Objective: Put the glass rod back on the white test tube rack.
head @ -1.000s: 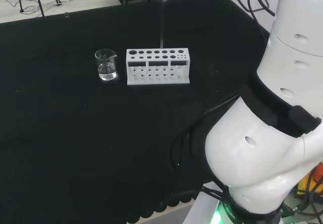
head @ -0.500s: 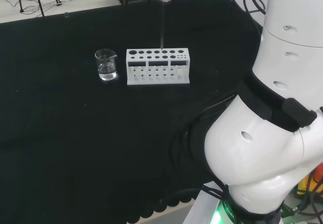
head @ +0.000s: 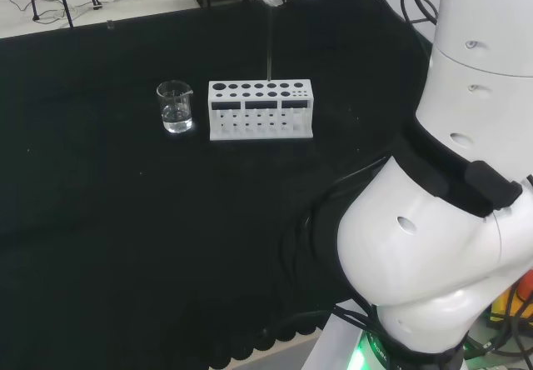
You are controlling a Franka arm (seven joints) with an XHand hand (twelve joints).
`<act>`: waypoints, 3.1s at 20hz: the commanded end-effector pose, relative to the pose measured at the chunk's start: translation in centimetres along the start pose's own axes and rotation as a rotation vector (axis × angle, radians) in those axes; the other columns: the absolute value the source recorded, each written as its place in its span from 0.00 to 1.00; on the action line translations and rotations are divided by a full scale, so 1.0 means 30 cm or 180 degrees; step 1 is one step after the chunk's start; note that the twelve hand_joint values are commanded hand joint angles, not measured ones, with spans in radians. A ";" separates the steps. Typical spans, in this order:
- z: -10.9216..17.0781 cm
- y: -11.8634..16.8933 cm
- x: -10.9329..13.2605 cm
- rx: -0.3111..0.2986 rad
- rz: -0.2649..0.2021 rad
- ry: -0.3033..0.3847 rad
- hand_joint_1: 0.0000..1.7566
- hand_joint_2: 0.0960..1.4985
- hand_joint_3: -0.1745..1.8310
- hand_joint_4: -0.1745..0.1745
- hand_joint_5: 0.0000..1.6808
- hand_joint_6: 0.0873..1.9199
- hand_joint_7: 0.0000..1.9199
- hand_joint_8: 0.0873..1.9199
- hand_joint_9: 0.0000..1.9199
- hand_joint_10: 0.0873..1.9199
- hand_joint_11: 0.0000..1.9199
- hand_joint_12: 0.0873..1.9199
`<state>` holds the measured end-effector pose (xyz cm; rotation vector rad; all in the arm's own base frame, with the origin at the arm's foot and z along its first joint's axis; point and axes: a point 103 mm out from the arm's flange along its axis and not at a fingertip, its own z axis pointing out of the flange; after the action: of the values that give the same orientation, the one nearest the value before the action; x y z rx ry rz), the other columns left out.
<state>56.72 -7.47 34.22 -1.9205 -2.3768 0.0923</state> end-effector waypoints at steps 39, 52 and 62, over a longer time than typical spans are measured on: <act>0.218 -0.007 -0.069 0.0218 0.0048 0.0168 0.76 0.42 0.37 0.00 0.77 0.13 0.73 0.31 0.90 0.30 0.77 0.42; 0.254 0.011 -0.019 0.0289 -0.0005 0.0126 0.76 0.42 0.37 0.00 0.77 0.13 0.73 0.31 0.90 0.30 0.77 0.42; 0.266 0.001 -0.032 0.0373 0.0084 0.0205 0.78 0.39 0.40 0.00 0.65 0.32 0.75 0.22 0.95 0.33 0.81 0.40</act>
<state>56.32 -7.86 26.31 -1.8673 -2.2882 0.1460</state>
